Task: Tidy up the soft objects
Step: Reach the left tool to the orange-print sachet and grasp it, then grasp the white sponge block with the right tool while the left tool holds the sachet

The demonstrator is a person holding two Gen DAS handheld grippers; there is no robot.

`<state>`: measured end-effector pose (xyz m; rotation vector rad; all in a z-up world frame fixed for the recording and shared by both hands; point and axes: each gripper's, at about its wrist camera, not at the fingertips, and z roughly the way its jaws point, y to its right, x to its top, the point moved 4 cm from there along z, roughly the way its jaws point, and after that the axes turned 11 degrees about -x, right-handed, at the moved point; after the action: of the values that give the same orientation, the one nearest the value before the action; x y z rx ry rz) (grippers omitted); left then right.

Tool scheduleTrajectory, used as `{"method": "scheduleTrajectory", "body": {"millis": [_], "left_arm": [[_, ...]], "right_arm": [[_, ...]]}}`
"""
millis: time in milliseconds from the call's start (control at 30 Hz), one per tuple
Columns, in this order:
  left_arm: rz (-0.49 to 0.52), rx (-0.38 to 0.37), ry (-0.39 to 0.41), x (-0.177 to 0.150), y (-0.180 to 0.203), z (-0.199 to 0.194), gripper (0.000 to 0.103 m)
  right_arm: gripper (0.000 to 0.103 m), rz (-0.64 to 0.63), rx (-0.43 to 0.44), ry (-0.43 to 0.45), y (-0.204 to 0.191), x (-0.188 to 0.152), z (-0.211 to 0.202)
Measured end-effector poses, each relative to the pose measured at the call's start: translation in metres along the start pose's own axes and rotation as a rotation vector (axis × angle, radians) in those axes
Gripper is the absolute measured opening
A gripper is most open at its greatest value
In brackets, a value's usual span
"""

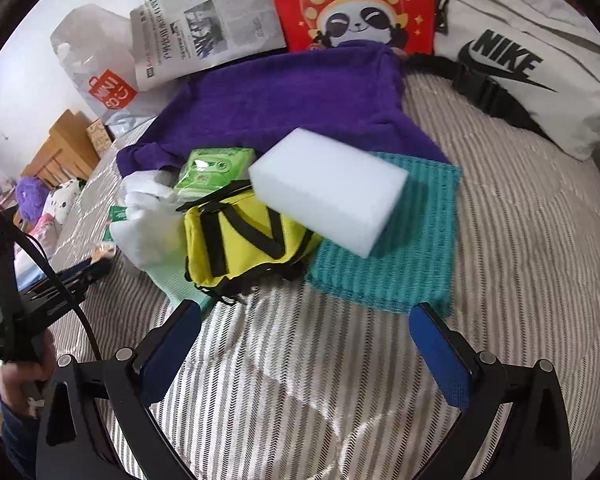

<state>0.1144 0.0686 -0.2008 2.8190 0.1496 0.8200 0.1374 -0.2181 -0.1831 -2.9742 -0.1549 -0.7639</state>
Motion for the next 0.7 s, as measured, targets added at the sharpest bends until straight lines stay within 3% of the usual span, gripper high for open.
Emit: {"method": "scheduleTrajectory", "body": {"millis": [333, 433, 567, 700], "left_arm": [[0.103, -0.006, 0.034, 0.0, 0.001, 0.005, 0.03], [0.146, 0.02, 0.07, -0.003, 0.006, 0.005, 0.03], [0.154, -0.001, 0.094, -0.004, 0.003, 0.004, 0.031], [0.167, -0.005, 0.103, -0.004, 0.003, 0.003, 0.031]], "right_arm": [[0.103, 0.021, -0.068, 0.002, 0.0, 0.002, 0.0], [0.102, 0.013, -0.103, 0.032, 0.003, 0.006, -0.006], [0.102, 0.037, -0.097, 0.09, 0.01, 0.02, -0.011], [0.102, -0.049, -0.145, 0.115, 0.009, 0.037, 0.003]]}}
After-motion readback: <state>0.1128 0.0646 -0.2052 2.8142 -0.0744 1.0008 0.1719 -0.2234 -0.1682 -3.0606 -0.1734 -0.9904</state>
